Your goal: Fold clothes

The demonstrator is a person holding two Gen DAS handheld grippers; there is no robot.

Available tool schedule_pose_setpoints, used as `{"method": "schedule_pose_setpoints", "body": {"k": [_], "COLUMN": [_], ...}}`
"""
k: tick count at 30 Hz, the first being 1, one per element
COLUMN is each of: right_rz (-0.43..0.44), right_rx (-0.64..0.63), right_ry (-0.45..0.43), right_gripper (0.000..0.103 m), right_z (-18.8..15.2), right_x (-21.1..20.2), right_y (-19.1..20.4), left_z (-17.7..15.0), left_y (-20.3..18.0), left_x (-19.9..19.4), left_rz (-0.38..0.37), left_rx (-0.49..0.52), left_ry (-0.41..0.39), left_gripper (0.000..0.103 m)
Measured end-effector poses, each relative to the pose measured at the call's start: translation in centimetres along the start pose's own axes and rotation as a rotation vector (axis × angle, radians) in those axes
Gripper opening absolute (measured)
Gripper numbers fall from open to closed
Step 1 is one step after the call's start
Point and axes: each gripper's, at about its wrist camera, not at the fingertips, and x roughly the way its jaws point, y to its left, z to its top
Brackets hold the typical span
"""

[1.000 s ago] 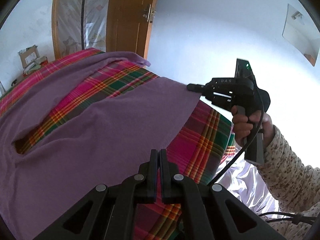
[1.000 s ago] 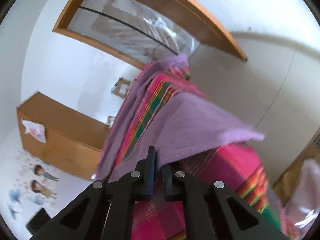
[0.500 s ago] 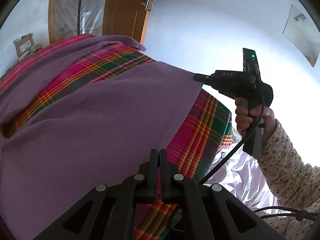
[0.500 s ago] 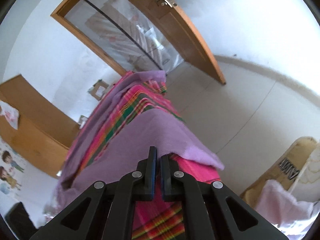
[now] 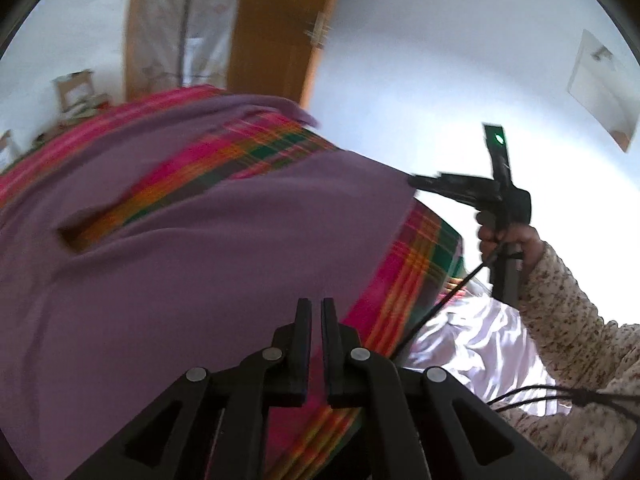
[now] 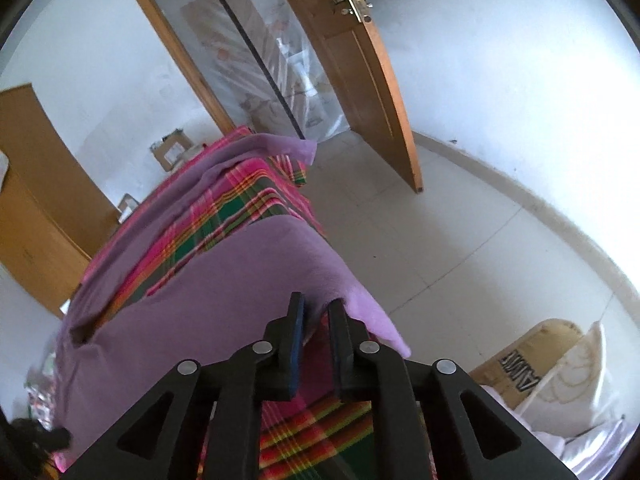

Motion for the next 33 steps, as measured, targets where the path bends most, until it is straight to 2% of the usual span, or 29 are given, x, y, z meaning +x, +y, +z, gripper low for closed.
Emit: {"method": "schedule_pose_setpoints", "body": {"k": [4,9,14,20,25,29,33], "right_rz": [-0.135,-0.127,0.026,0.255,0.392,0.516,0.614], "right_rx": [-0.049,-0.104,-0.226,-0.52,-0.672,-0.704,-0.683], "right_ry": [-0.044,-0.062,-0.036,-0.005,0.101,0.21,0.358], "right_gripper": [0.021,0.021,0.021,0.021,0.021,0.021,0.023], "right_z": [0.5,1.6,2.7,2.2,0.1,-1.3,-2.5], "right_x": [-1.1,-1.9,-1.5,0.5,4.6,7.8,11.0], "right_y": [0.1,0.9,5.8,15.6,23.3,28.2,32.0], "left_z": [-1.0,-2.2,-3.7,-5.6,-6.5,-7.0,-7.6], "left_y": [4.1,9.4,13.9,18.0,20.3,21.6,22.9], "left_x": [-3.4,-6.1,-8.3,-9.4,-9.6,-9.7,-9.7], "left_rz": [0.108,0.22,0.296,0.363,0.376,0.389,0.396], "left_rx": [-0.081,-0.214,-0.331,-0.438,-0.499,-0.535,-0.572], "left_ry": [-0.04,-0.056,-0.066,-0.063,-0.062,-0.062,-0.061], "left_gripper": [0.004,0.006,0.006,0.006,0.006,0.006,0.006]}}
